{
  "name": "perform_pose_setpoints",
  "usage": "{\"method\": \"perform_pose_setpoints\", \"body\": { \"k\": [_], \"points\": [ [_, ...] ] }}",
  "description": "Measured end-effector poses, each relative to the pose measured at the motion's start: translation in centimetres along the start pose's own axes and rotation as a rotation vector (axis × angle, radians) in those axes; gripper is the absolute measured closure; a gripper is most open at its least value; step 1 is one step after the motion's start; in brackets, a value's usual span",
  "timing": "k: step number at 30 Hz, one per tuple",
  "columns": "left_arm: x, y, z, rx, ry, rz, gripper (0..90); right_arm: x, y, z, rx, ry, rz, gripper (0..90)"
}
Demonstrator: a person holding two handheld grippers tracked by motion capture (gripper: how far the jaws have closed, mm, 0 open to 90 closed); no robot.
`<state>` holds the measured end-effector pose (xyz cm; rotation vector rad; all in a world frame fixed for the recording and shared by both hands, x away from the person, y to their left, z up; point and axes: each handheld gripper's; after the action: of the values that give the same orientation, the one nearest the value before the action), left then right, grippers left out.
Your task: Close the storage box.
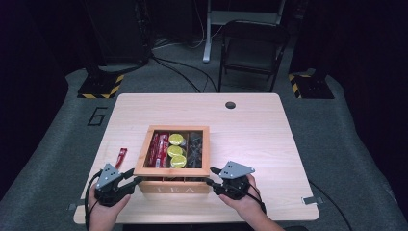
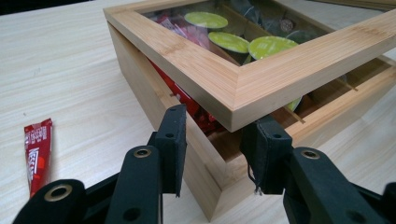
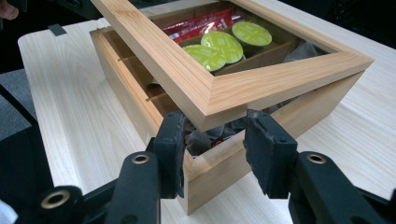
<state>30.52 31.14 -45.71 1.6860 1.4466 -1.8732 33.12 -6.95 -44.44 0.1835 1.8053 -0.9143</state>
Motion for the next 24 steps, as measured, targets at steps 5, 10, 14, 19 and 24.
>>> {"method": "perform_pose_setpoints", "body": {
  "k": [5, 10, 14, 19, 24],
  "points": [
    [0.43, 0.12, 0.09, 0.017, -0.013, -0.024, 59.0, 0.45, 0.29, 0.03, 0.000, 0.007, -0.029, 57.5],
    [0.57, 0.00, 0.04, 0.023, -0.011, -0.028, 55.9, 0.66, 0.47, 0.31, -0.024, 0.036, -0.043, 57.3],
    [0.63, -0.01, -0.11, 0.035, 0.011, -0.034, 54.8, 0.76, 0.55, 0.22, -0.016, 0.036, -0.042, 57.4],
    [0.61, 0.04, -0.05, 0.041, 0.019, -0.041, 54.8, 0.84, 0.63, 0.26, -0.015, 0.028, -0.050, 57.3],
    [0.22, 0.18, 0.14, 0.046, 0.031, -0.064, 54.8, 0.98, 0.69, 0.20, -0.014, 0.031, -0.052, 57.1]
  ]
}}
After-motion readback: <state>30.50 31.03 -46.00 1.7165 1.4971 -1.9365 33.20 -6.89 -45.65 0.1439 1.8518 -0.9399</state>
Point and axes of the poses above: each handheld gripper's, and its own axes: y roughly forward along the jaws, x roughly out of its underside, z roughly to its right, and after that the axes turned 13 degrees about y, right-handed
